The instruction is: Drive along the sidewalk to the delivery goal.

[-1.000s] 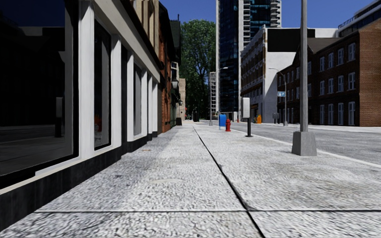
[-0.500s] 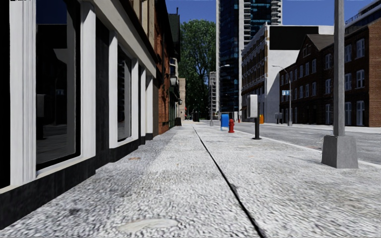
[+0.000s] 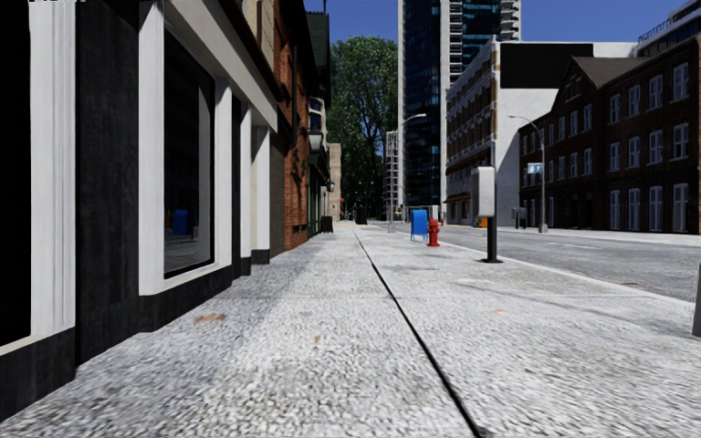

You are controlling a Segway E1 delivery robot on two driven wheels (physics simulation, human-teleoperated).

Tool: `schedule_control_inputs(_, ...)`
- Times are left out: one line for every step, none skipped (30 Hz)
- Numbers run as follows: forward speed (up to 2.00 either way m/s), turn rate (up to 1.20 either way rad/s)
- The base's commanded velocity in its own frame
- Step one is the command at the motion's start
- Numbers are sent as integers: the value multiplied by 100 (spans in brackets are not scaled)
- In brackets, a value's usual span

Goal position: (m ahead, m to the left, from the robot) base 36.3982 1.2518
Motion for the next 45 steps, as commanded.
schedule_control_inputs(200,0)
schedule_control_inputs(200,0)
schedule_control_inputs(200,0)
schedule_control_inputs(200,0)
schedule_control_inputs(200,0)
schedule_control_inputs(200,0)
schedule_control_inputs(200,0)
schedule_control_inputs(200,0)
schedule_control_inputs(200,0)
schedule_control_inputs(200,0)
schedule_control_inputs(200,0)
schedule_control_inputs(200,0)
schedule_control_inputs(200,0)
schedule_control_inputs(200,0)
schedule_control_inputs(200,0)
schedule_control_inputs(200,0)
schedule_control_inputs(200,0)
schedule_control_inputs(200,0)
schedule_control_inputs(200,0)
schedule_control_inputs(200,0)
schedule_control_inputs(200,0)
schedule_control_inputs(200,0)
schedule_control_inputs(200,0)
schedule_control_inputs(200,0)
schedule_control_inputs(200,0)
schedule_control_inputs(200,0)
schedule_control_inputs(200,0)
schedule_control_inputs(200,0)
schedule_control_inputs(200,0)
schedule_control_inputs(200,0)
schedule_control_inputs(200,0)
schedule_control_inputs(200,0)
schedule_control_inputs(200,0)
schedule_control_inputs(200,0)
schedule_control_inputs(200,0)
schedule_control_inputs(200,0)
schedule_control_inputs(200,0)
schedule_control_inputs(200,0)
schedule_control_inputs(200,0)
schedule_control_inputs(200,0)
schedule_control_inputs(200,0)
schedule_control_inputs(200,0)
schedule_control_inputs(200,0)
schedule_control_inputs(200,0)
schedule_control_inputs(200,0)
